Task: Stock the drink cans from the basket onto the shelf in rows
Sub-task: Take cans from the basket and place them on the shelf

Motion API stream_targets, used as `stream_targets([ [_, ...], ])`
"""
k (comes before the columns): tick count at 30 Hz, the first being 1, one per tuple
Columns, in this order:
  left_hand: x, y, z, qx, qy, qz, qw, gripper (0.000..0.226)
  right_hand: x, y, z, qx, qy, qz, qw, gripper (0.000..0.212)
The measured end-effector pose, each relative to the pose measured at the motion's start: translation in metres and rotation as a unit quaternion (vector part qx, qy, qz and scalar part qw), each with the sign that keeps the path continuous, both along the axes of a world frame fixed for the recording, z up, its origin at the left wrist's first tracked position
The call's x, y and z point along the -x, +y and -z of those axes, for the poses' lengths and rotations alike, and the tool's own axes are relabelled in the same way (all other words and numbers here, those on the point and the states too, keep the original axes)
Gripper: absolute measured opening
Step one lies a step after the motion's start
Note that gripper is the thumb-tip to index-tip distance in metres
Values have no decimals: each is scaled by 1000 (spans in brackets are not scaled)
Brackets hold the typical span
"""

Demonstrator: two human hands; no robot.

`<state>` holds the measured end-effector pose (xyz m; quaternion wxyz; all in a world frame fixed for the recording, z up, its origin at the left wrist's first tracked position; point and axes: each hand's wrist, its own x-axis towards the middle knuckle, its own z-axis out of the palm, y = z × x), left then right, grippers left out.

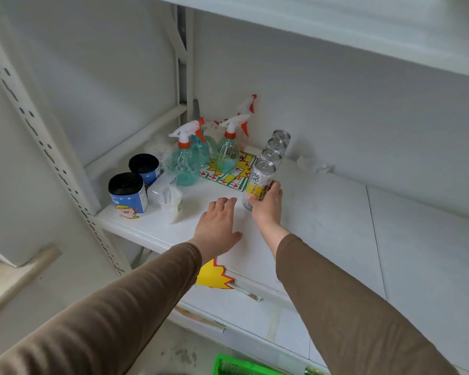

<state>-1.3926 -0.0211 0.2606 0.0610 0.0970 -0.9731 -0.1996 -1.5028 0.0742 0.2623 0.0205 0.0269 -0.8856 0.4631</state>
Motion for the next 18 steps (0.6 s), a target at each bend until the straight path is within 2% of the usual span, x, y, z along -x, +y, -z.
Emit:
stream_targets([
  [6,3,-1,3,6,-4,14,1000,87,6,-1,1,-16,-12,-6,1000,49],
  [11,-9,2,9,6,-5,20,1000,87,-8,15,5,25,-28,-19,999,73],
  [13,-18,5,11,8,3,11,1000,86,-22,26,7,5,-12,-27,1000,77],
  [18,-51,24,17,30,29,-20,999,84,-72,65,10,-92,85,-85,988,69],
])
